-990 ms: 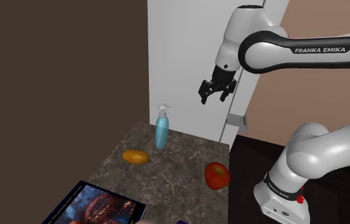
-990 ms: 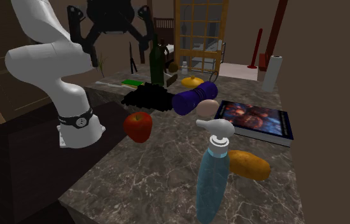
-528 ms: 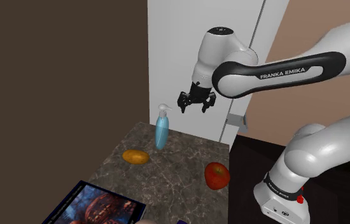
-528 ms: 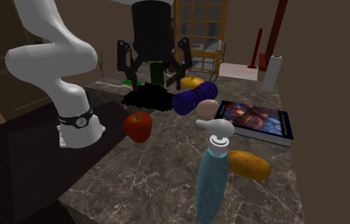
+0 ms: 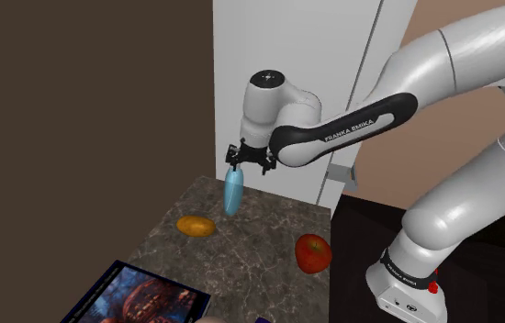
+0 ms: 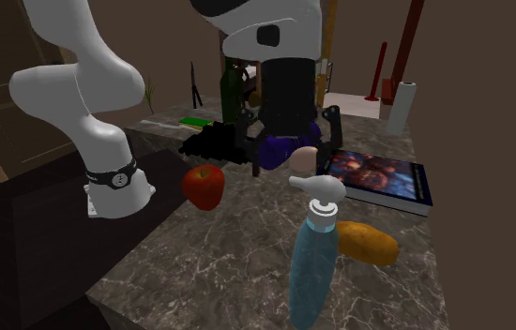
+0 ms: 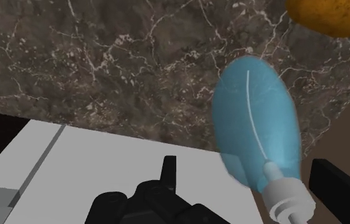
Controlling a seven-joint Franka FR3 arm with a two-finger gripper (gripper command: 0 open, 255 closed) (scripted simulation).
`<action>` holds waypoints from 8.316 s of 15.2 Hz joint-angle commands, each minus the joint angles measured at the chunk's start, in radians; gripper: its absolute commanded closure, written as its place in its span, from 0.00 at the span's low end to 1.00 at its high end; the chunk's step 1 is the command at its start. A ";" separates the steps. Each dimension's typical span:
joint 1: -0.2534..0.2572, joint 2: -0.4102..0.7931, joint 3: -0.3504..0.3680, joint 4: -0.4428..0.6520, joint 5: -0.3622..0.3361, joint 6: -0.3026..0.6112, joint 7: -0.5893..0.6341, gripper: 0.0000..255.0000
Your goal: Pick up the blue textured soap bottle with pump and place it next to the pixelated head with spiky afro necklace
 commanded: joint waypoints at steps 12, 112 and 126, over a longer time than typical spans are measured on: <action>-0.069 0.392 0.074 0.163 -0.483 0.028 0.499 0.00; 0.068 -0.216 0.127 0.610 0.146 -0.796 0.179 1.00; 0.156 -0.338 0.257 0.636 0.268 -0.933 0.372 1.00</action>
